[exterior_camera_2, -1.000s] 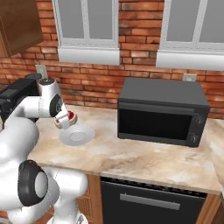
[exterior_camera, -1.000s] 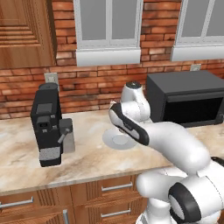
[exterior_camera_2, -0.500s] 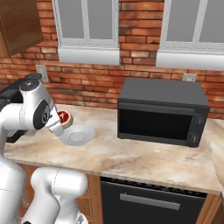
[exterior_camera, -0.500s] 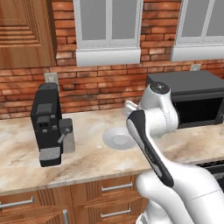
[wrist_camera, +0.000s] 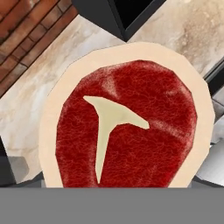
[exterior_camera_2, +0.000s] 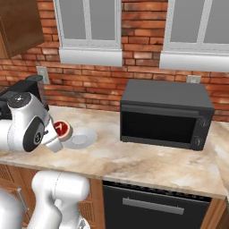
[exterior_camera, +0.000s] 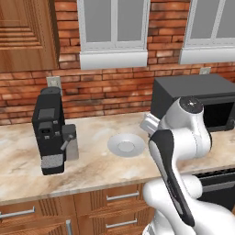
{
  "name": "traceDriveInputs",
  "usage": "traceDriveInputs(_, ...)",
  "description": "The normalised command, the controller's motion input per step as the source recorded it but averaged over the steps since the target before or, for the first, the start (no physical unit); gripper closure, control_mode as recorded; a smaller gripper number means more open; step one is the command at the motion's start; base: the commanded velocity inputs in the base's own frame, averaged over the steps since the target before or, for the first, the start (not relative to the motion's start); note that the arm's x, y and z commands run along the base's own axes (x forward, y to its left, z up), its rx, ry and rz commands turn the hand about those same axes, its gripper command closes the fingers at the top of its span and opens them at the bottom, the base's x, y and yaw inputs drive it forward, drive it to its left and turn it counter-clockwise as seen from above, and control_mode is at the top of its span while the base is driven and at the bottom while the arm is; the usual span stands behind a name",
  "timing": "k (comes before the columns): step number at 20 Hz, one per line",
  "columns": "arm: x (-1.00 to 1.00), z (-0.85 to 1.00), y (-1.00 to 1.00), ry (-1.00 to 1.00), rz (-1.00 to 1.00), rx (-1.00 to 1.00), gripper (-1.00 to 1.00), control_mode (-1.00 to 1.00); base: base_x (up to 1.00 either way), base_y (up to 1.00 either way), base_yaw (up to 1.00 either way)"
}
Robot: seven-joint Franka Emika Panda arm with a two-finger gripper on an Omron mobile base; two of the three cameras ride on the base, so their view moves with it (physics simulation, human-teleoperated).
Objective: Place the steak on the counter behind the older steak on the same shelf of the fridge to maintain FIFO order. Close the fridge door when finished.
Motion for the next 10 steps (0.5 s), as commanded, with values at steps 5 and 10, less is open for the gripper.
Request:
traceDriveInputs(5, 0.00, 0.00, 0.09, 0.03, 0.00, -0.01, 1.00, -1.00, 0.00, 0.00, 0.00)
traceDriveInputs(10, -0.24, 0.04, -0.18, 0.00, 0.00, 0.00, 1.00, -1.00, 0.00, 0.00, 0.00)
